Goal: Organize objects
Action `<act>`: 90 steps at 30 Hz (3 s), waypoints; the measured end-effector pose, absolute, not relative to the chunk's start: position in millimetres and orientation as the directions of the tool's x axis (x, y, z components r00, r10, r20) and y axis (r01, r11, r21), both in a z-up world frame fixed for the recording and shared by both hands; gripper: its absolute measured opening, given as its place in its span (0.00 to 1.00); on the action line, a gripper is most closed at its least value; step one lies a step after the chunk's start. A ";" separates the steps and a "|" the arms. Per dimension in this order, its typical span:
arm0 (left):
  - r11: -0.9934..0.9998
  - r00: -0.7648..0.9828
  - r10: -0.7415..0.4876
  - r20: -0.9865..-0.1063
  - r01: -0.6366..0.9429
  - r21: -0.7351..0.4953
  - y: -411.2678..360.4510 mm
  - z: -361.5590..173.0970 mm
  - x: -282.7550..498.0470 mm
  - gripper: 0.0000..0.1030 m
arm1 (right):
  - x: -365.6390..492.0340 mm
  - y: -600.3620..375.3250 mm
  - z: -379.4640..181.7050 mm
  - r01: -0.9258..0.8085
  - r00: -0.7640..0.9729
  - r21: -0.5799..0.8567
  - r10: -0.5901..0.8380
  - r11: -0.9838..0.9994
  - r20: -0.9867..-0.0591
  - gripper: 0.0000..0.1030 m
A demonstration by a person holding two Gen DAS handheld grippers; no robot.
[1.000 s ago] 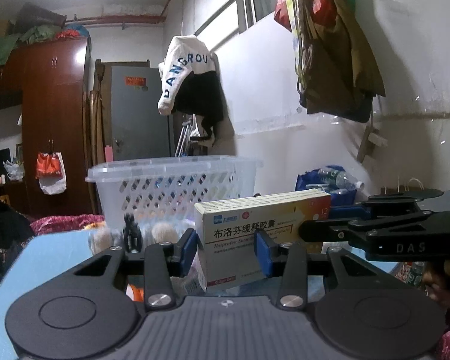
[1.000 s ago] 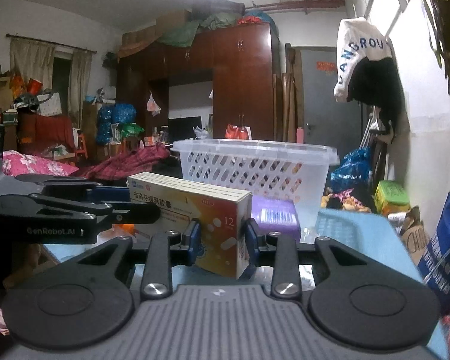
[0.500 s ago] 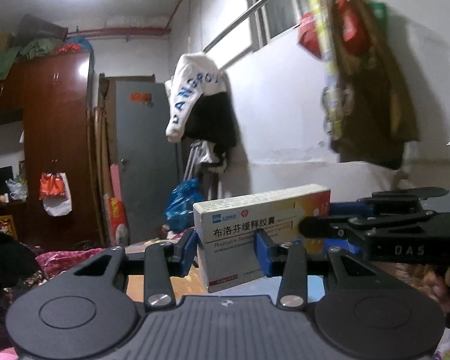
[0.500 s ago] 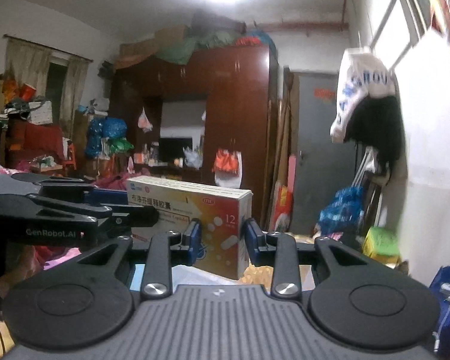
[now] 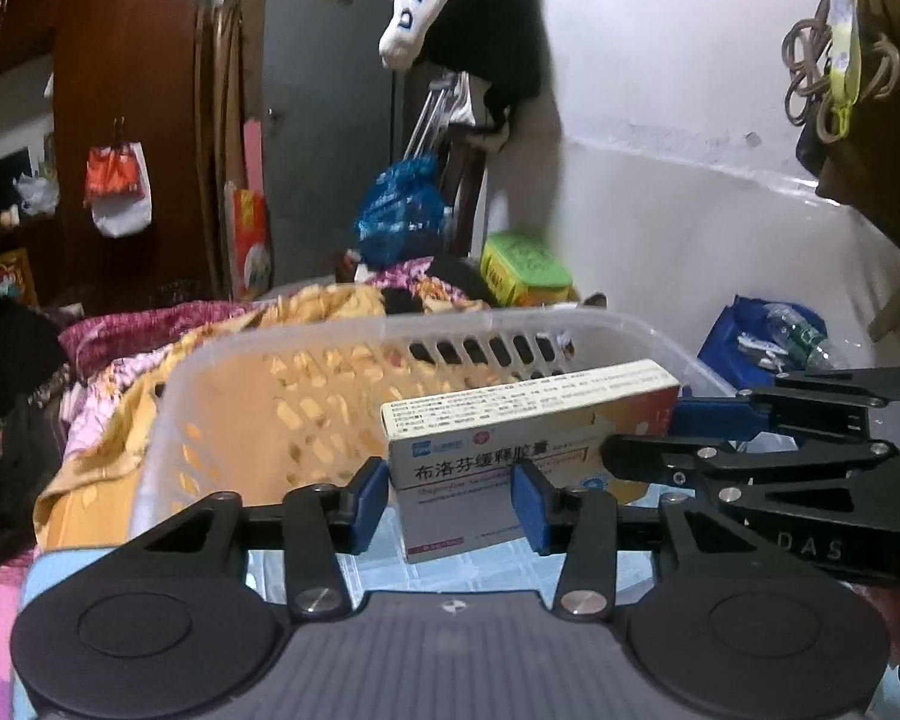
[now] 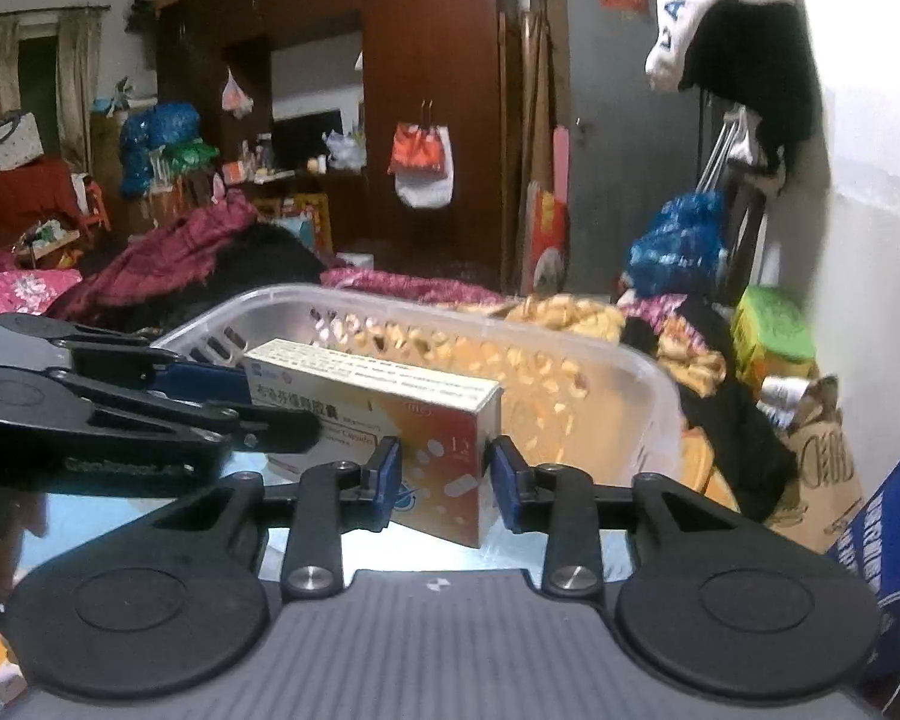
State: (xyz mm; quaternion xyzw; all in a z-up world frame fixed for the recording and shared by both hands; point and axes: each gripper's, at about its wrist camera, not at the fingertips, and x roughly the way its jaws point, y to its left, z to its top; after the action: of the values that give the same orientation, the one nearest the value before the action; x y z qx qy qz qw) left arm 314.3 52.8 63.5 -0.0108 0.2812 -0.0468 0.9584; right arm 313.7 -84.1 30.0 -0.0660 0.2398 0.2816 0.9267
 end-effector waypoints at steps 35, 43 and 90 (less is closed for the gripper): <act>0.996 0.918 -0.086 -0.387 0.064 -0.069 70.9 -57.5 29.1 0.63 | 97.1 -189.5 -78.5 -0.589 0.729 0.159 0.606 0.792 -0.320 0.67; 0.993 0.914 -0.108 -0.391 0.077 -0.093 68.1 -66.4 33.2 0.47 | 92.3 -184.3 -85.9 -0.615 0.722 0.115 0.616 0.780 -0.316 0.51; 0.995 0.995 -0.101 0.010 0.101 -0.001 55.6 89.7 69.1 0.17 | 124.8 -175.5 42.7 -0.622 0.783 -0.045 0.622 0.781 -0.017 0.15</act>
State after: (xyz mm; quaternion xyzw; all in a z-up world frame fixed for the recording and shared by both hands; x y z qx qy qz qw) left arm 69.1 55.6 89.7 -0.0009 -0.0048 -0.0507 0.9987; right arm 124.8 -175.5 42.7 -0.0238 0.0005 0.3297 0.9438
